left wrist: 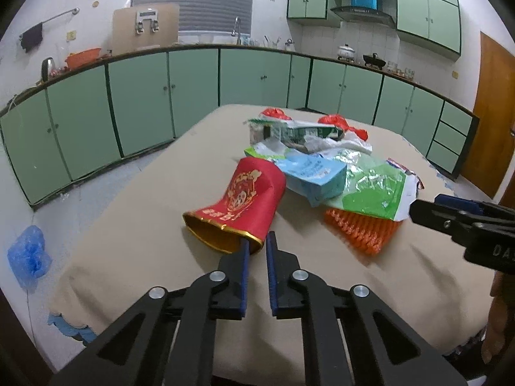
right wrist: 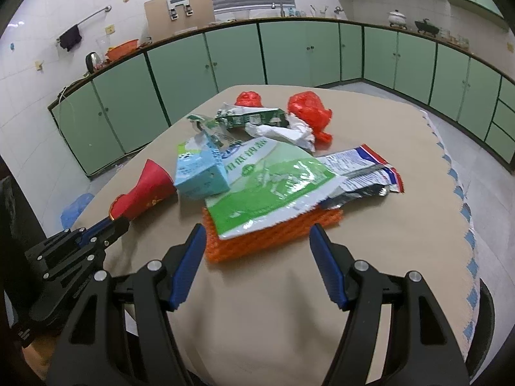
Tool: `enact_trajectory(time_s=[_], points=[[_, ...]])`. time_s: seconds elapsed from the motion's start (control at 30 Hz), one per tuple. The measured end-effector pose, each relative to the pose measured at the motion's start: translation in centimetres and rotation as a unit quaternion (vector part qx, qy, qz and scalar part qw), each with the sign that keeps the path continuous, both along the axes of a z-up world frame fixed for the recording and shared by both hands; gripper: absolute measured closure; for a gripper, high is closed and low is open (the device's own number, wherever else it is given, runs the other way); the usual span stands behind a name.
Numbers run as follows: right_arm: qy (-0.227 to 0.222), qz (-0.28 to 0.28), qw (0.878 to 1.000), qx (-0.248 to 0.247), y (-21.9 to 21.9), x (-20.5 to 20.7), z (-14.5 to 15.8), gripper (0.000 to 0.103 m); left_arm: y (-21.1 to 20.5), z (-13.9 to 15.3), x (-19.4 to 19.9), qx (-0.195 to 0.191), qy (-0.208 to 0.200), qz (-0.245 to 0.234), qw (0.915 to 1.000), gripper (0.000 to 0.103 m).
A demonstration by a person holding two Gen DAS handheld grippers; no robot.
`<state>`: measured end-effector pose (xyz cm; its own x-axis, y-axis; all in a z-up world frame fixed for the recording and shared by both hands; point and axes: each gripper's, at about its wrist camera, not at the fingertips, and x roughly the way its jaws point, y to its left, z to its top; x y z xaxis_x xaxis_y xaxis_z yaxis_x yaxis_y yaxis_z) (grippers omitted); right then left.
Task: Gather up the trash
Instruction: 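Grasp the blue milk carton with the right gripper while the left gripper holds the red packet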
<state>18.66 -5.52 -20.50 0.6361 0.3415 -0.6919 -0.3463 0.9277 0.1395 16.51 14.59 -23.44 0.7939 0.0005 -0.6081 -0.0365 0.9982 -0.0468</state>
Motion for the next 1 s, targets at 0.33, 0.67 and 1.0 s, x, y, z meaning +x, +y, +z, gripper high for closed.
enact_trajectory(time_s=[0.33, 0.67, 1.0], points=[[-0.016, 0.040, 0.999, -0.003, 3.7, 0.9, 0.6, 0.038, 2.1, 2.4, -0.2, 0.014, -0.031, 0.019, 0.9992, 0.099], [-0.023, 0.072, 0.997, -0.025, 6.8, 3.2, -0.5, 0.038, 3.4, 3.3, 0.3, 0.022, -0.045, 0.021, 0.9985, 0.100], [-0.012, 0.084, 0.996, -0.036, 8.1, 5.5, -1.7, 0.039, 4.2, 3.2, 0.9, 0.016, -0.046, 0.021, 0.9986, 0.100]])
